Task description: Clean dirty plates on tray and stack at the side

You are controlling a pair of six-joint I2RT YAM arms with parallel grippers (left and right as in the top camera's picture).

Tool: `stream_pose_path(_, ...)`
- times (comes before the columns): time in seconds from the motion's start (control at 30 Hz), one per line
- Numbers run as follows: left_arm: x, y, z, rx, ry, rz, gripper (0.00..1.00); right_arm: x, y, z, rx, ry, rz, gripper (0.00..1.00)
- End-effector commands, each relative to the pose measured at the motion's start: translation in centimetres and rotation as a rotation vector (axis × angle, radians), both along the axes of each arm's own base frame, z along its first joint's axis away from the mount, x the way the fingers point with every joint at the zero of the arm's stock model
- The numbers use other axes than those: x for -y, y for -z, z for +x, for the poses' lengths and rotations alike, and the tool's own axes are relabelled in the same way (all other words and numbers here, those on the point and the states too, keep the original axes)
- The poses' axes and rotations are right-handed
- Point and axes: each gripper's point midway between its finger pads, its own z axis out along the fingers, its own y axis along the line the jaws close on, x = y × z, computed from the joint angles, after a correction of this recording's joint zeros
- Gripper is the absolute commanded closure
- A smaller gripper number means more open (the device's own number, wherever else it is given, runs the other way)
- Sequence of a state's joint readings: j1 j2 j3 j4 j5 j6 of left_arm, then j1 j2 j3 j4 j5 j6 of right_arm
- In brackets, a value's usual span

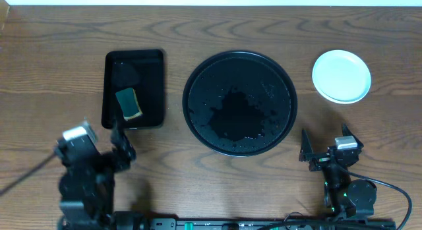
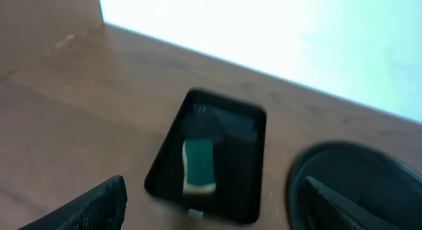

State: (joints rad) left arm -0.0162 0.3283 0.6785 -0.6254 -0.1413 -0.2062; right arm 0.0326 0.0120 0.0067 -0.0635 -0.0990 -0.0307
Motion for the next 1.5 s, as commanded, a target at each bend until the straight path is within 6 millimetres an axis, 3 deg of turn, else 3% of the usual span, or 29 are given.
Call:
stream_pose_path(0.0, 0.0, 3.3, -0.5, -0.012, 0.001, 0.001, 0.17, 0.2, 0.0, 0.0, 0.002, 0.011, -0.008, 0.01)
stream_pose_path(0.07, 0.4, 4.5, -0.2, 0.024, 0.023, -0.007, 0.17, 0.2, 0.0, 0.0, 0.002, 0.011, -0.008, 0.01)
stream_pose_path(0.13, 0.8, 4.2, 0.5, 0.108, 0.046, -0.015, 0.17, 0.2, 0.0, 0.0, 0.003, 0.011, -0.008, 0.01)
stream_pose_path(0.4, 3.1, -1.3, 2.1, 0.587, 0.182, -0.02, 0.17, 0.2, 0.0, 0.0, 0.003, 0.011, -0.008, 0.01)
stream_pose_path(0.43, 3.2, -1.4, 2.2, 0.609, 0.19, -0.019, 0.02, 0.2, 0.0, 0.0, 0.003, 0.011, -0.008, 0.01)
stream_pose_path(0.47, 3.3, -1.2, 2.3, 0.616, 0.191, -0.019, 0.02, 0.2, 0.0, 0.0, 0.003, 0.011, -0.008, 0.01)
stream_pose_path(0.87, 3.7, 7.3, 4.0, 0.382, 0.211, -0.041, 0.02, 0.2, 0.0, 0.0, 0.003, 0.011, -0.008, 0.01)
stream_pose_path(1.07, 3.3, 11.8, 3.6, 0.198, 0.183, -0.05, 0.02, 0.2, 0.0, 0.0, 0.002, 0.011, -0.008, 0.01)
stream_pose_path(1.47, 3.2, 11.7, 3.7, 0.203, 0.173, -0.045, 0.02, 0.2, 0.0, 0.0, 0.002, 0.011, -0.008, 0.01)
